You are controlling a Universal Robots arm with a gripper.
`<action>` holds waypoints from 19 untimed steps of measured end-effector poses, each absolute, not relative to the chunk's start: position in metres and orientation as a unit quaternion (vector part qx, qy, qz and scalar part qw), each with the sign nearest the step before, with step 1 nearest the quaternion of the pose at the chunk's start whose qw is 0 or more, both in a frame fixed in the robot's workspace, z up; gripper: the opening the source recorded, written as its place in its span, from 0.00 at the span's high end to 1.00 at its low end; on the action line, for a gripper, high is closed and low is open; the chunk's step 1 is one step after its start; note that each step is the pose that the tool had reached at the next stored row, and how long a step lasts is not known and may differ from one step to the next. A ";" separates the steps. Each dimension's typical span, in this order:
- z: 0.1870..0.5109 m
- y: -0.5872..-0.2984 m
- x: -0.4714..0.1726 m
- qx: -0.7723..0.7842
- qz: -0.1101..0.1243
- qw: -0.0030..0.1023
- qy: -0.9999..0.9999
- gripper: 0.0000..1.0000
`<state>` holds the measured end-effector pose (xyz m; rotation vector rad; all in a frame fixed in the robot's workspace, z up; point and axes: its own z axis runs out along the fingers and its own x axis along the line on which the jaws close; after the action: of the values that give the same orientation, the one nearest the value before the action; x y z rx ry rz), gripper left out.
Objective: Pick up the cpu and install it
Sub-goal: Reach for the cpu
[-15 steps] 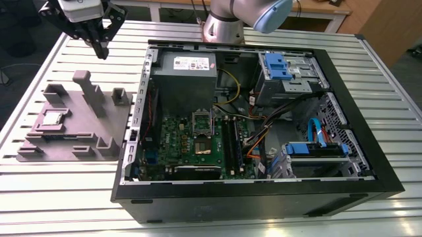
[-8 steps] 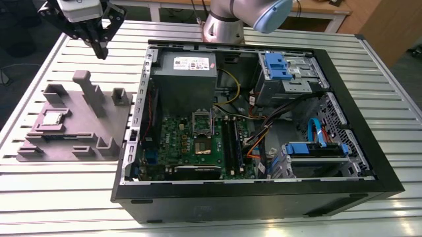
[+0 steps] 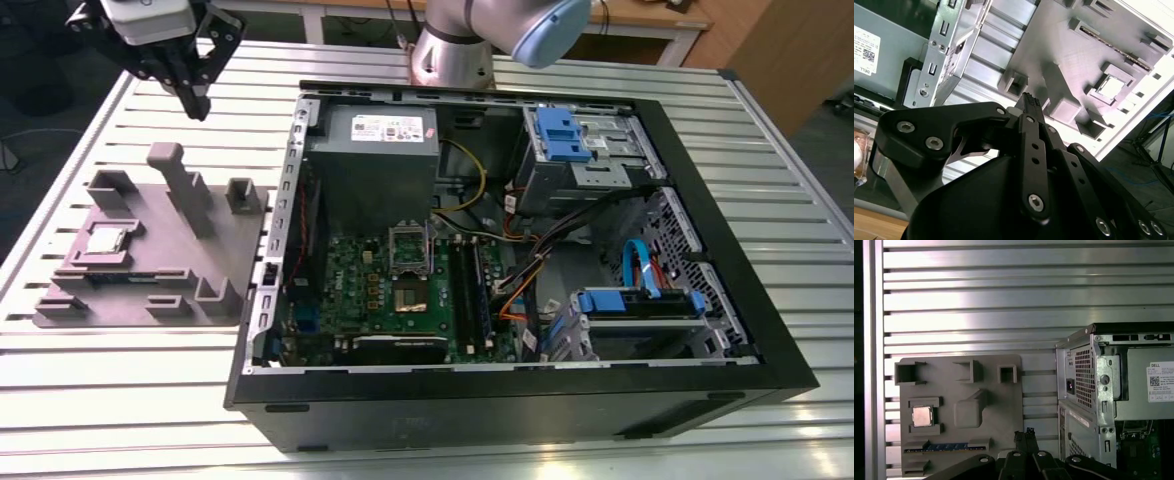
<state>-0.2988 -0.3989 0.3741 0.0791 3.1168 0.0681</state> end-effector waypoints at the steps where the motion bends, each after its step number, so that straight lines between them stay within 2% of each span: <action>1: 0.374 -0.399 -0.301 0.025 0.022 0.012 0.999 0.90; 19: 0.374 -0.399 -0.319 0.025 0.022 0.011 0.999 0.90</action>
<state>-0.3190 -0.3989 0.3736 0.0791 3.1181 0.0681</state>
